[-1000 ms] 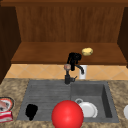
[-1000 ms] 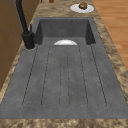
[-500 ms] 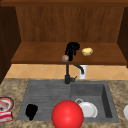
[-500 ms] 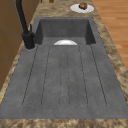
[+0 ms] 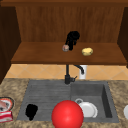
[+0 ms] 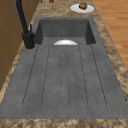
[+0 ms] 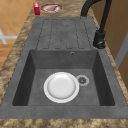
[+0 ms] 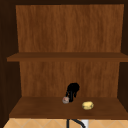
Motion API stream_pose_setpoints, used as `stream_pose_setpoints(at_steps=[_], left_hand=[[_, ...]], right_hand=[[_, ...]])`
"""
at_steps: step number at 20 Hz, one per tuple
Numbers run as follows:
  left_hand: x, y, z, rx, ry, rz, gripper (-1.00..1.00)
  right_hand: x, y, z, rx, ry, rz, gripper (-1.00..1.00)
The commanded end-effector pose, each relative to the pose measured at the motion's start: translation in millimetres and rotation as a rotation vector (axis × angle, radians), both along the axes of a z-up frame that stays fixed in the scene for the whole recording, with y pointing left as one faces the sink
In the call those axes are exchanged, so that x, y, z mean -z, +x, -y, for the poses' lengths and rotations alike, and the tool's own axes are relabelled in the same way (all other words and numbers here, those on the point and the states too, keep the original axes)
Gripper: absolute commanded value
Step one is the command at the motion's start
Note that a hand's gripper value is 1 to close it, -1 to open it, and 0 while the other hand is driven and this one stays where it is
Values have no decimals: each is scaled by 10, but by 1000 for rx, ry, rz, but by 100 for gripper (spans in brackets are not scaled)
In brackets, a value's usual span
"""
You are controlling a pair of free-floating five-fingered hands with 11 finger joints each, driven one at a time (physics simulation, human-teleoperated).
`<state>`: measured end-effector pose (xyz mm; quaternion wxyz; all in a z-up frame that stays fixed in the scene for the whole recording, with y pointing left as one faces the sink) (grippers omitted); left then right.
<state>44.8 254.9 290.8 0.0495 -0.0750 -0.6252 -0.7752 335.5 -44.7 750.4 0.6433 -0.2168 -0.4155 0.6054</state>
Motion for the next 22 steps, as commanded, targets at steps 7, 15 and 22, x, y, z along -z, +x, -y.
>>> stream_pose_setpoints(at_steps=[7,15,22], left_hand=[[0,0,0,0,0,0,0],[0,0,0,0,0,0,0],[0,0,0,0,0,0,0]], right_hand=[[304,827,-75,1,-72,29,100],[685,1500,-143,10,-115,55,100],[1008,2071,-206,14,-174,78,100]])
